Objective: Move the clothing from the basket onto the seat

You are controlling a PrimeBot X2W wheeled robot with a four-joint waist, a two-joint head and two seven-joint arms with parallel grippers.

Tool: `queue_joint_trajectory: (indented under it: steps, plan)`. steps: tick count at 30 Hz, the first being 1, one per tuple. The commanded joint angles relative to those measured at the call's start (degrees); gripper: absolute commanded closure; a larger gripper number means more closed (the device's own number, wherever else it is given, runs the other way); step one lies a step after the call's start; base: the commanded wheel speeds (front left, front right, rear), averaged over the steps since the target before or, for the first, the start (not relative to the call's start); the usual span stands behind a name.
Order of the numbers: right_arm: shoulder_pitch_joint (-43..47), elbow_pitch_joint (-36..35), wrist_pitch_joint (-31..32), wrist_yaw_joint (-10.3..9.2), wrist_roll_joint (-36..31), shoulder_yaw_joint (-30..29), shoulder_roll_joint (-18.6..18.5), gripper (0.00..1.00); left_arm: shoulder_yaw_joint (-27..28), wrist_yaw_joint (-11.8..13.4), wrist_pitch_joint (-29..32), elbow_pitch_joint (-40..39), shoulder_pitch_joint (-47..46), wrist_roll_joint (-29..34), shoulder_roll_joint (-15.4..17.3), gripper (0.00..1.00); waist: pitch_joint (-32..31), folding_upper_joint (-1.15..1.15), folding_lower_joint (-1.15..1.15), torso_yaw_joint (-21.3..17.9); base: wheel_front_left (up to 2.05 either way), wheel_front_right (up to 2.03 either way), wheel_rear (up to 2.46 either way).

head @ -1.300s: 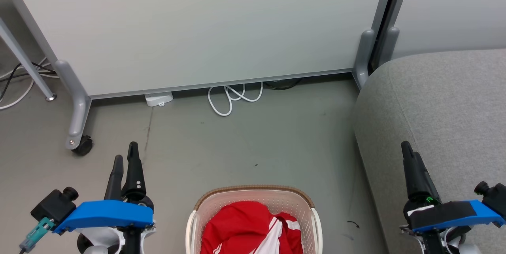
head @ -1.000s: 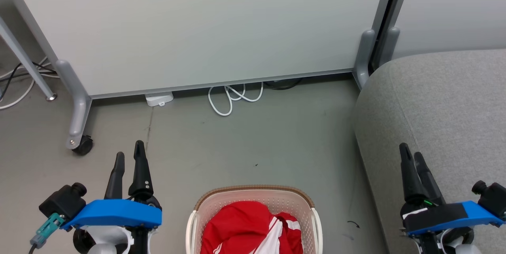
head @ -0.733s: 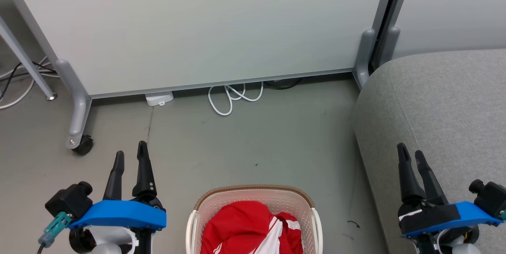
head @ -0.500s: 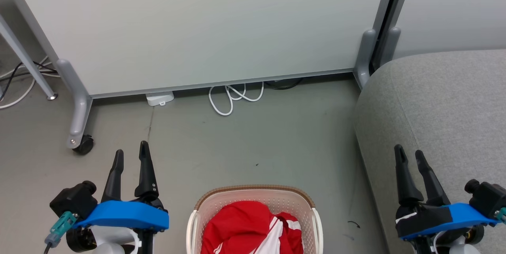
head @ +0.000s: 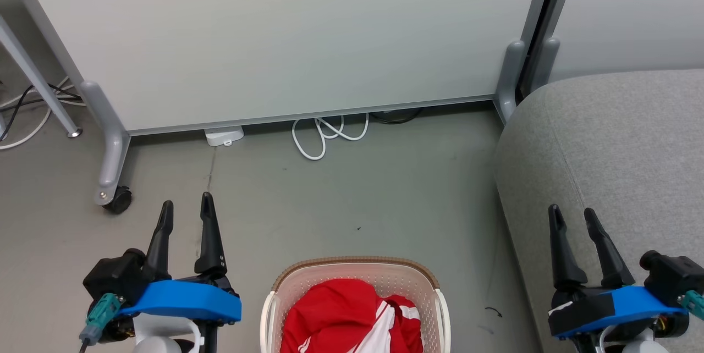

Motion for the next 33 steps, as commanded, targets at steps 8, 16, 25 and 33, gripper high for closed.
queue_joint_trajectory:
  steps: [8,16,25,33]
  plan:
    - [0.3,-0.7,-1.6,0.11,-5.7,0.6,-0.3,0.00,-1.2,-1.5,-1.5,0.6,-0.7,5.1,0.5,0.00,-0.1,0.00,0.00,0.0,0.00,0.00,0.00]
    - [0.7,-1.0,-2.5,0.12,-9.1,1.1,-0.4,0.00,-2.0,-2.9,-2.5,2.5,-1.0,8.6,0.5,0.00,0.0,0.00,0.00,0.3,0.00,0.00,0.00]
    - [1.0,-0.9,-3.6,0.13,-13.3,1.4,-0.4,0.00,-2.2,-3.0,-3.6,4.3,-1.5,12.3,0.3,0.00,0.0,0.00,0.00,0.6,0.00,0.00,0.00]
    - [1.2,-0.7,-4.4,0.14,-16.6,0.7,-0.4,0.00,-2.5,-2.7,-4.4,6.3,-1.4,15.7,0.2,0.00,0.0,0.00,0.00,0.5,0.00,0.00,0.00]
